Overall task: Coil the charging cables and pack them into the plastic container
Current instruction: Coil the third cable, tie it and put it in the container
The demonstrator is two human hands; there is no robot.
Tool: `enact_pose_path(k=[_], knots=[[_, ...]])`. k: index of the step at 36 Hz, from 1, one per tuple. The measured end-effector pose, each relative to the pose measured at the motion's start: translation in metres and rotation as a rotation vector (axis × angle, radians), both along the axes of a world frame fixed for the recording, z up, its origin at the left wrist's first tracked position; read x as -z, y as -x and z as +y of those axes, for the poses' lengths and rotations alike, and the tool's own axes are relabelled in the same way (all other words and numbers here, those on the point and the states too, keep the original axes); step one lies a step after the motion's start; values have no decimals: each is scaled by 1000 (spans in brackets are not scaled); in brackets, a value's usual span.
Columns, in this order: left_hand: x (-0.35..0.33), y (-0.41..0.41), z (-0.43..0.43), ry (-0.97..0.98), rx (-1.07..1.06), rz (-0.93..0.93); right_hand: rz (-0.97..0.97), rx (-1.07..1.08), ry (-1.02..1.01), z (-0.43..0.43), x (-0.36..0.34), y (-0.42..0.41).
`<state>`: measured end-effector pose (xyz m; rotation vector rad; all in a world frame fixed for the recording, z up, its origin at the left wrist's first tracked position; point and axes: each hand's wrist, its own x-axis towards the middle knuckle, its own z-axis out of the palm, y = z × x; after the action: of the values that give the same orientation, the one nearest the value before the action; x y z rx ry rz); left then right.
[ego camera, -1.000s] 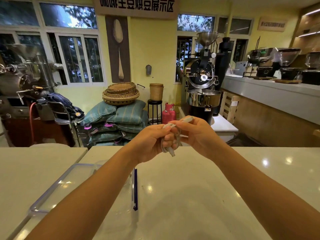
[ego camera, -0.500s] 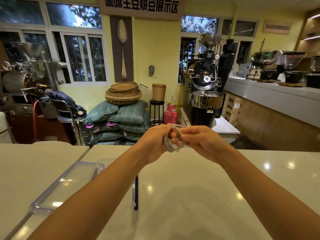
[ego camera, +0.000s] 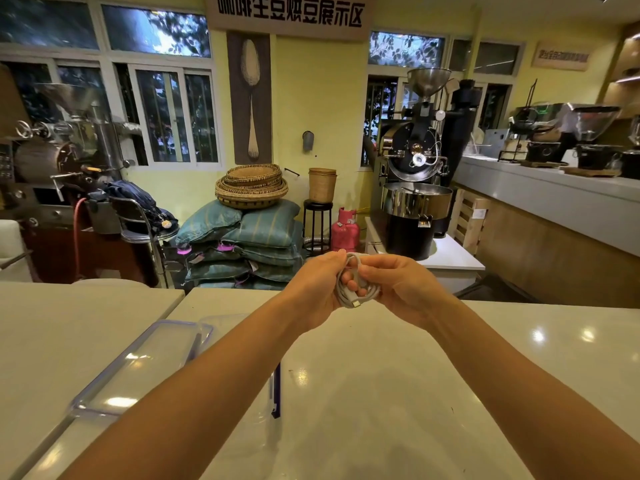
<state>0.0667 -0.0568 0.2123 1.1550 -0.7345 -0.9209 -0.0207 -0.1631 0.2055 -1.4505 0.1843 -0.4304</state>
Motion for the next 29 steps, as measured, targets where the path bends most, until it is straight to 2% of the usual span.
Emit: enact_pose_path(k=[5, 10, 14, 24, 29], knots=[[0, -4, -2, 4, -40, -8, -125, 207, 362, 4, 5, -2], [1, -8, -1, -15, -43, 3, -192, 325, 535, 9, 8, -9], [2, -10, 1, -27, -30, 20, -177, 330, 526, 10, 12, -11], [10, -11, 3, -67, 5, 9, -104, 303, 329, 14, 20, -14], [11, -13, 3, -70, -13, 1, -117, 367, 411, 17, 22, -14]])
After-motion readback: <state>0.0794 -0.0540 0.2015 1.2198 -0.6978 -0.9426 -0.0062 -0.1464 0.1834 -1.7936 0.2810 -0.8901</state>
